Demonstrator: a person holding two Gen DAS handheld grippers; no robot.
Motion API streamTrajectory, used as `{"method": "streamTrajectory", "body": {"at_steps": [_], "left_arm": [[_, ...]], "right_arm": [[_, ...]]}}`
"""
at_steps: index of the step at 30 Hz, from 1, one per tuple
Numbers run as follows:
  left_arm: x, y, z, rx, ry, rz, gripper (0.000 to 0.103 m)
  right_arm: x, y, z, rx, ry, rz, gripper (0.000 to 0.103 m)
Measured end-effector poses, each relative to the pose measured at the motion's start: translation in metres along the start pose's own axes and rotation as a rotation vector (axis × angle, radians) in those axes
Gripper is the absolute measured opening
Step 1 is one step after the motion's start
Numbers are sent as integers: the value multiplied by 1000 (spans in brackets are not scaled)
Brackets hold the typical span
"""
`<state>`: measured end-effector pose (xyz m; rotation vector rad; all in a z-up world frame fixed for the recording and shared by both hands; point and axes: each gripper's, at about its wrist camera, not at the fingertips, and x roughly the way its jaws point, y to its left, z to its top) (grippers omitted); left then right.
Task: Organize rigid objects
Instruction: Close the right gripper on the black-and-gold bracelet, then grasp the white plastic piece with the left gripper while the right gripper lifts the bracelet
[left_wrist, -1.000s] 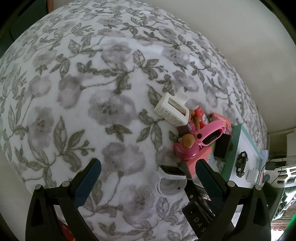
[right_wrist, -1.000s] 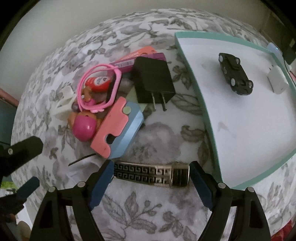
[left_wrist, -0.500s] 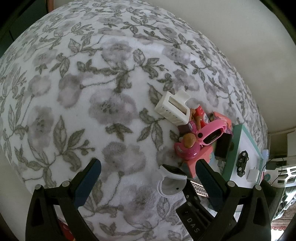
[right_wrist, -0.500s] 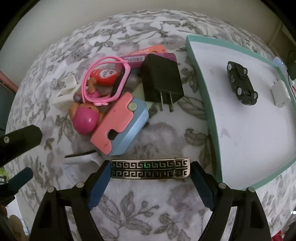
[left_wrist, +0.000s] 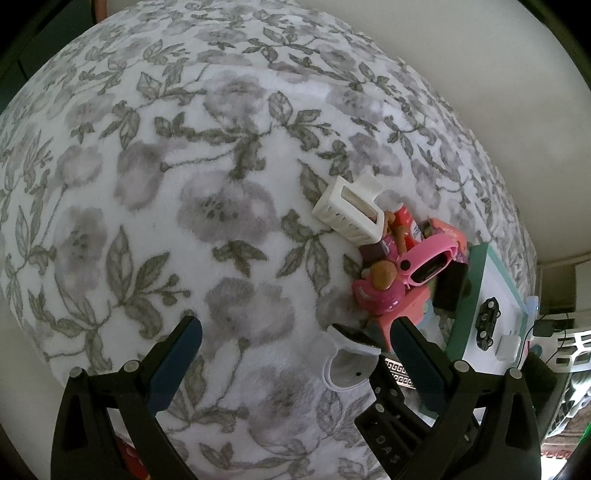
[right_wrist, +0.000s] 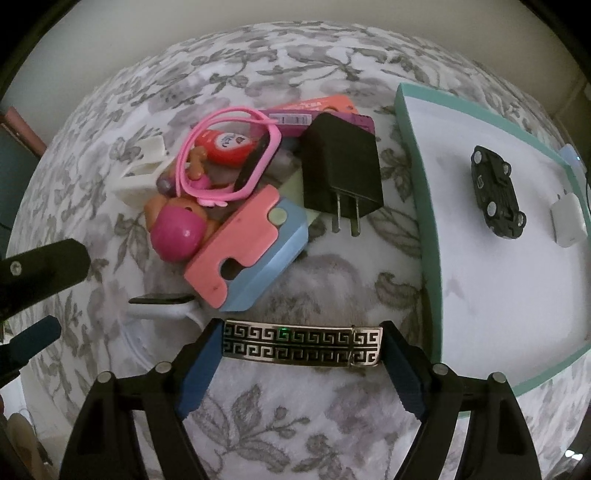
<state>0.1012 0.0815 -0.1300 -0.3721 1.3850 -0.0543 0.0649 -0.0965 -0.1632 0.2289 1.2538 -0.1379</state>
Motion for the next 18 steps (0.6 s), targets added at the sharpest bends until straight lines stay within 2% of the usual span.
{"method": "streamTrajectory", "body": {"at_steps": [11, 18], "left_arm": [[9, -1, 0, 4, 28, 19, 102], [12, -5, -3, 23, 31, 49, 102]], "right_arm": [[-17, -22, 8, 69, 3, 78, 84], [-49, -48, 16, 114, -59, 102, 84]]}}
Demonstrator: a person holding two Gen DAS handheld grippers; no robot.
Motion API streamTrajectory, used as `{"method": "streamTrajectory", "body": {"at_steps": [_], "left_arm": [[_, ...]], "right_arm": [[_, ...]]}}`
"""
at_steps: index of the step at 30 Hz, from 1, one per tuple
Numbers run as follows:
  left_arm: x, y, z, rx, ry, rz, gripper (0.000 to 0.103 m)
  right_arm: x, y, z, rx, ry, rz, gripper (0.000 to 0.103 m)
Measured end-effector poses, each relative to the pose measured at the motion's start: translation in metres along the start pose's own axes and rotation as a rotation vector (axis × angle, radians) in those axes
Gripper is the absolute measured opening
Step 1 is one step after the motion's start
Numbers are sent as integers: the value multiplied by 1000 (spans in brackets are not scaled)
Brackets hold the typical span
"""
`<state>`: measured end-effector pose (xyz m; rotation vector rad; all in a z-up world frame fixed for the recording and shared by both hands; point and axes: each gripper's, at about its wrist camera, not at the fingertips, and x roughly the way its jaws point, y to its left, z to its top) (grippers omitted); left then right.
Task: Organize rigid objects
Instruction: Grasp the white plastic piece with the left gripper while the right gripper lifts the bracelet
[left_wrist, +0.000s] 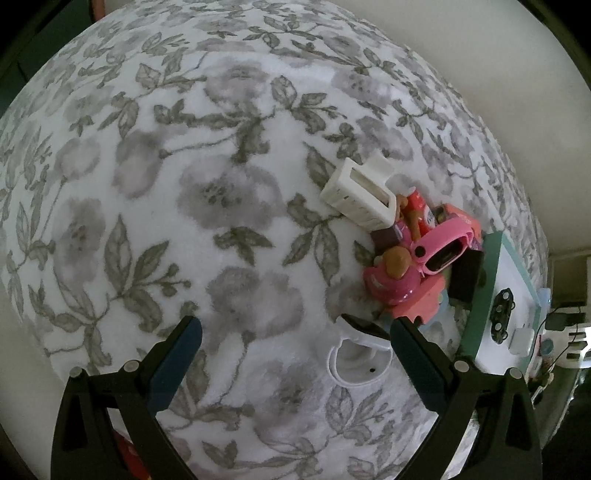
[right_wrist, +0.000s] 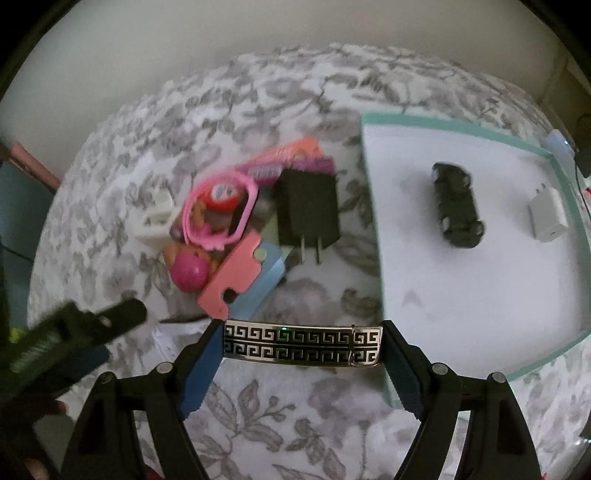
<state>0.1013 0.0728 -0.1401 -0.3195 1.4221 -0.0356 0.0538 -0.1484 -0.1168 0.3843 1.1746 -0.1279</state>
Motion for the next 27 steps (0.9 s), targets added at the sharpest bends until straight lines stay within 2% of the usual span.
{"method": "streamTrajectory", "body": {"at_steps": [3, 8, 15, 17, 19, 22, 27], "left_arm": [[6, -11, -3, 39, 12, 24, 102], [22, -34, -8, 119, 57, 55, 102], [43, -71, -20, 263, 90, 130, 101], [48, -78, -22, 295, 92, 154, 86], [50, -84, -24, 318, 88, 188, 79], [47, -91, -25, 325, 62, 193, 62], [37, -91, -23, 298, 34, 154, 60]], "right_arm": [[-15, -16, 4, 53, -30, 15, 84], [-30, -35, 14, 104, -80, -20, 84], [-41, -52, 18, 137, -101, -14, 84], [-41, -55, 18, 145, -103, -9, 84], [-43, -59, 19, 157, -104, 4, 84], [-47, -63, 19, 169, -112, 11, 84], [-51, -70, 20, 196, -115, 40, 84]]}}
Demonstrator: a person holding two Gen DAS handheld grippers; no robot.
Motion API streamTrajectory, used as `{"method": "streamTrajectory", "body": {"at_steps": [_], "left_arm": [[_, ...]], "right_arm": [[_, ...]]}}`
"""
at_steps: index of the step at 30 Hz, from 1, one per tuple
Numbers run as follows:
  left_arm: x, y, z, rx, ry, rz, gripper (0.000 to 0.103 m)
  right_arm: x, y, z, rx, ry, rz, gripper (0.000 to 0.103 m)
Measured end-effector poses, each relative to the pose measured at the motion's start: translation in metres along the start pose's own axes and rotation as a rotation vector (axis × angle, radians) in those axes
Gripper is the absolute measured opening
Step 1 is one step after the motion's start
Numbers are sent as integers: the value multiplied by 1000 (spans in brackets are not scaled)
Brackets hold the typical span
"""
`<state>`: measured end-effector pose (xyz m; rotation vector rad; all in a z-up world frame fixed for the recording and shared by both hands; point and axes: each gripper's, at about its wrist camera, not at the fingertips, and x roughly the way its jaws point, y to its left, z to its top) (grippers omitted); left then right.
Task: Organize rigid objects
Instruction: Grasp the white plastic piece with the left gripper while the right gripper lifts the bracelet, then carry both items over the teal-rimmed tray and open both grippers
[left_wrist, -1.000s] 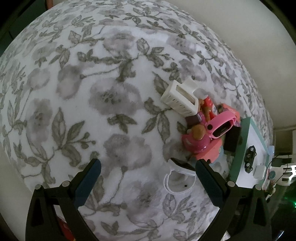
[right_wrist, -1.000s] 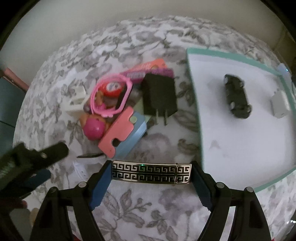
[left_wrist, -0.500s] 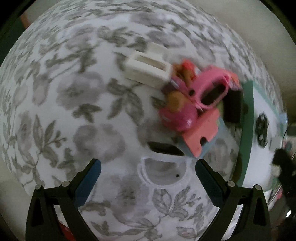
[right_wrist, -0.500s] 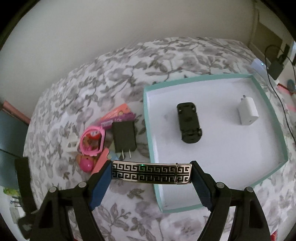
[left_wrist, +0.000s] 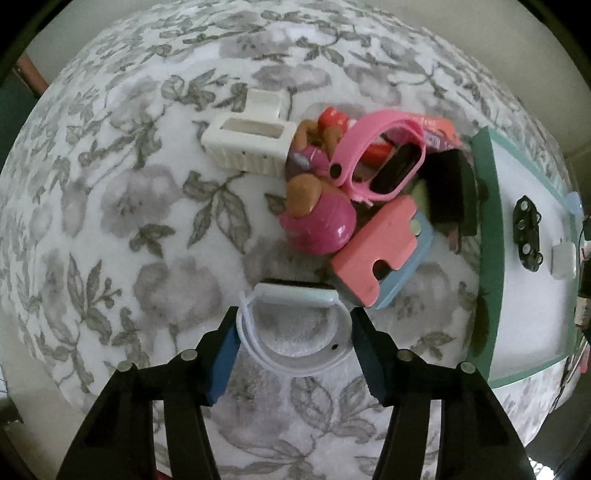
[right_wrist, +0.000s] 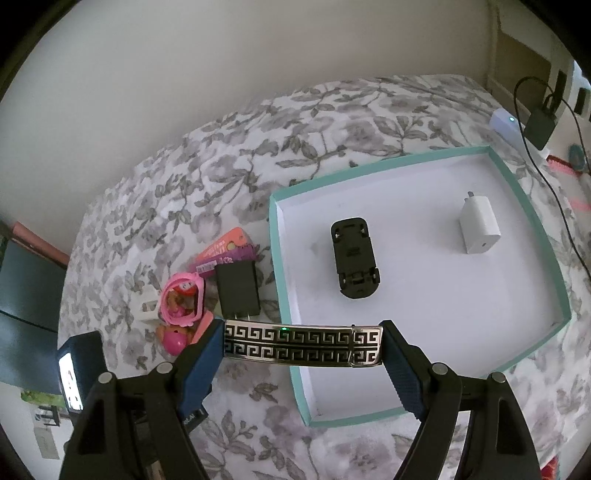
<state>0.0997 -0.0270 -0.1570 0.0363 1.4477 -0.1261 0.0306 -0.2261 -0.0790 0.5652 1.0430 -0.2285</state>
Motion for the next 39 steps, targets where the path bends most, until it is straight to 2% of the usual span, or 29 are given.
{"method": "streamTrajectory", "body": {"at_steps": [3, 6, 10, 14, 19, 25, 33, 39], "left_arm": [[-16, 2, -1, -10, -43, -7, 60], [-42, 1, -3, 2, -119, -35, 60], [-62, -22, -4, 34, -183, -102, 60], [-68, -54, -9, 88, -216, -127, 60], [-66, -99, -14, 181, -225, -145, 60], [-63, -148, -25, 279, -232, -153, 60], [-36, -185, -39, 353, -176, -155, 60], [-20, -190, -43, 364, -134, -137, 61]], "right_arm": [[-3, -4, 1, 19, -2, 14, 84], [-7, -11, 5, 38, -9, 27, 84], [-11, -21, 11, 52, -23, 3, 84], [-8, -41, 16, 80, -22, -41, 84], [0, -81, 22, 161, -10, -131, 84], [0, -121, 25, 243, 2, -180, 84], [3, -165, 27, 326, 19, -271, 84], [15, -180, 26, 342, 52, -305, 84]]}}
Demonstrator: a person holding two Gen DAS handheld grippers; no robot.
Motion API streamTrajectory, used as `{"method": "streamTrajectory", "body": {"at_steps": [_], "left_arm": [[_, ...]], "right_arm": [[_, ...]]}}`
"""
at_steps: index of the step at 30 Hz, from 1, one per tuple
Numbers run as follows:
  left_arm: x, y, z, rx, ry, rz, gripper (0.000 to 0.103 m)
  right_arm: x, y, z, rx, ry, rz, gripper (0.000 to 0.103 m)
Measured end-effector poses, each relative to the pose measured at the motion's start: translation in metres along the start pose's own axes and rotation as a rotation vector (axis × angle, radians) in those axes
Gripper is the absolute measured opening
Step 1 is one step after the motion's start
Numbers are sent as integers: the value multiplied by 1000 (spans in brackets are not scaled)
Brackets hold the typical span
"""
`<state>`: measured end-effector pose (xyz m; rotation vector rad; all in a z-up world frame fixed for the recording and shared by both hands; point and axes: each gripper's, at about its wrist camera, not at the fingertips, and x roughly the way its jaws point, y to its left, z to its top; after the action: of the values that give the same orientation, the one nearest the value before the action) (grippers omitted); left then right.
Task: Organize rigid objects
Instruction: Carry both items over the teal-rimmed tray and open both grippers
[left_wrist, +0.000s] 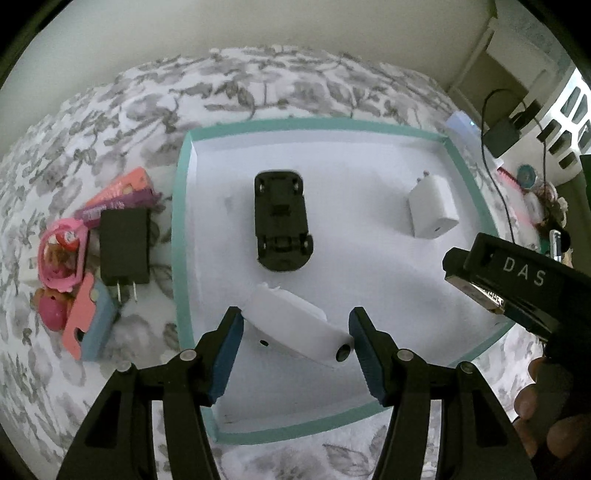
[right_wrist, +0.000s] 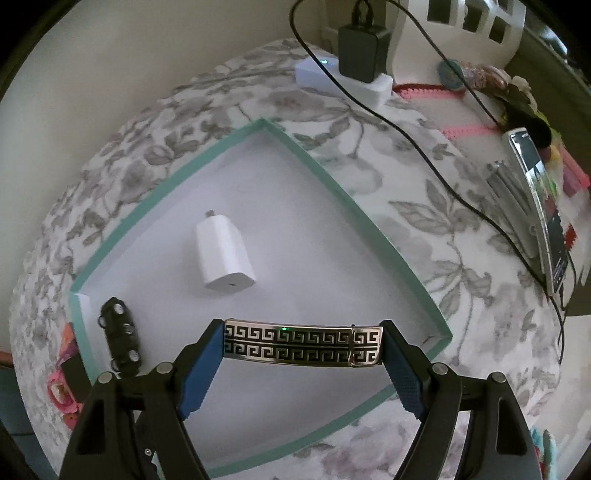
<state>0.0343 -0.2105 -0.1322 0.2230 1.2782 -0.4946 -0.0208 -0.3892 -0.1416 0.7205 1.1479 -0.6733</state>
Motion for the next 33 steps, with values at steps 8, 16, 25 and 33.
{"method": "streamTrajectory", "body": {"at_steps": [8, 16, 25, 33], "left_arm": [[18, 4, -4, 2, 55, 26, 61], [20, -2, -6, 43, 54, 60, 62], [9, -5, -1, 31, 55, 34, 80], [-3, 7, 3, -6, 32, 33, 80]], "right_arm": [[27, 7, -8, -53, 67, -54, 84], [30, 9, -10, -74, 61, -71, 85], [20, 12, -5, -60, 87, -23, 88], [-7, 19, -4, -73, -5, -5, 100]]}}
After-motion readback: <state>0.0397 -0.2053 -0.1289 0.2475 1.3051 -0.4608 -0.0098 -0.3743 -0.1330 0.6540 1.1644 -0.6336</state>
